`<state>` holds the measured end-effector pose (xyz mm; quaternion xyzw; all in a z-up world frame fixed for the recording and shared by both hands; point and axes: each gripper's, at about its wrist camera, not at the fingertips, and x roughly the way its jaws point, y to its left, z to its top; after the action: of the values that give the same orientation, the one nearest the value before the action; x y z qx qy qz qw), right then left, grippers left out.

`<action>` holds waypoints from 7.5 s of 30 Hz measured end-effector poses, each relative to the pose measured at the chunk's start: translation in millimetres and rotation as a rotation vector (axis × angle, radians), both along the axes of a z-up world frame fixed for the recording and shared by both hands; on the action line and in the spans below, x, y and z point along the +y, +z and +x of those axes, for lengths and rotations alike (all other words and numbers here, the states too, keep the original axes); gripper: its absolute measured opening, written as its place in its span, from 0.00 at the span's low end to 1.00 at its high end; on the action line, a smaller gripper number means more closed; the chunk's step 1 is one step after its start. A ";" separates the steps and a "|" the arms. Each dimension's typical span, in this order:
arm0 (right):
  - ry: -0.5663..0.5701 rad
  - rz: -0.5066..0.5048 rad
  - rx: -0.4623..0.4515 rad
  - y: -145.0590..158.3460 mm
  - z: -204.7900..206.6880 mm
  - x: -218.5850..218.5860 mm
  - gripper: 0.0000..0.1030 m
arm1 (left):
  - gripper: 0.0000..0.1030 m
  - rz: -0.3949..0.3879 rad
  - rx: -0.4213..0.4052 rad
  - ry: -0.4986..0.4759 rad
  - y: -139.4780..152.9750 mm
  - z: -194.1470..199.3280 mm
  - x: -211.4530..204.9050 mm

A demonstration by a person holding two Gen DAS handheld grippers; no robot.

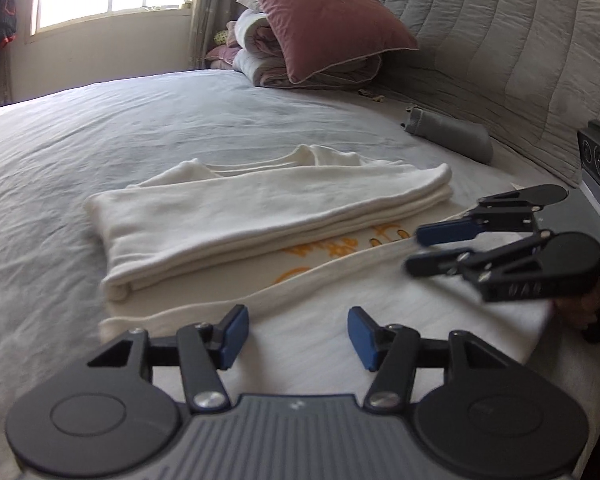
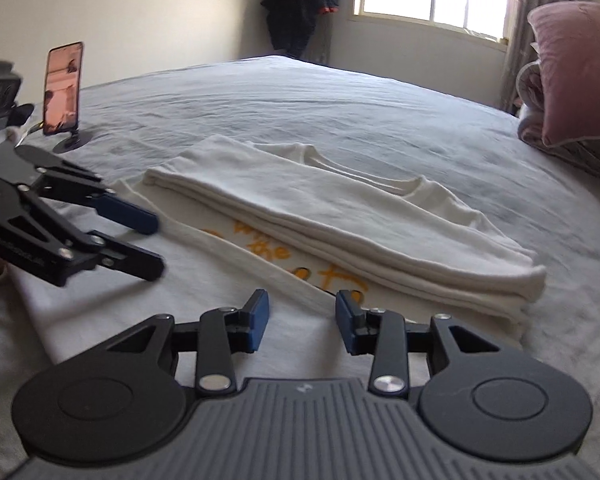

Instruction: Fold clothes

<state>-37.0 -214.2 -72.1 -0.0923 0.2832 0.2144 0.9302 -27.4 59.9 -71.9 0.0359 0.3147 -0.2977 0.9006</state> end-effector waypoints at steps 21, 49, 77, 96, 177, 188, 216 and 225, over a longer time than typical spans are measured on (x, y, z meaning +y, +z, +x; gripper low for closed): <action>-0.189 0.092 0.050 17.4 -33.1 -69.4 0.47 | 0.64 -0.191 0.203 0.162 27.6 -8.3 71.6; -0.184 0.739 0.731 -0.5 -50.1 -166.1 0.54 | 0.61 -0.502 0.776 0.083 -27.3 -5.4 124.6; -0.248 1.146 0.472 47.4 -12.4 -175.2 0.17 | 0.08 -1.015 0.529 0.129 14.5 12.9 124.6; -0.509 1.179 0.382 25.9 122.7 -160.7 0.17 | 0.09 -0.993 0.485 0.512 -1.8 142.9 91.9; -0.323 0.534 0.044 54.0 77.0 -34.0 0.29 | 0.34 -0.558 0.419 0.446 -19.6 121.1 80.8; -0.200 0.396 0.181 5.9 101.5 22.9 0.02 | 0.18 -0.547 0.363 0.462 19.9 113.5 67.1; -0.544 1.371 0.522 5.8 93.8 -152.3 0.60 | 0.33 -0.570 0.354 0.014 80.4 116.1 -112.0; -0.573 1.313 0.528 13.6 93.6 -146.4 0.63 | 0.33 -0.523 0.312 0.093 57.4 108.9 -79.7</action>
<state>56.6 -360.6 -58.6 0.6110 0.3234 0.1041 0.7151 81.5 -19.8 -14.6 -0.2579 0.3631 -0.3288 0.8328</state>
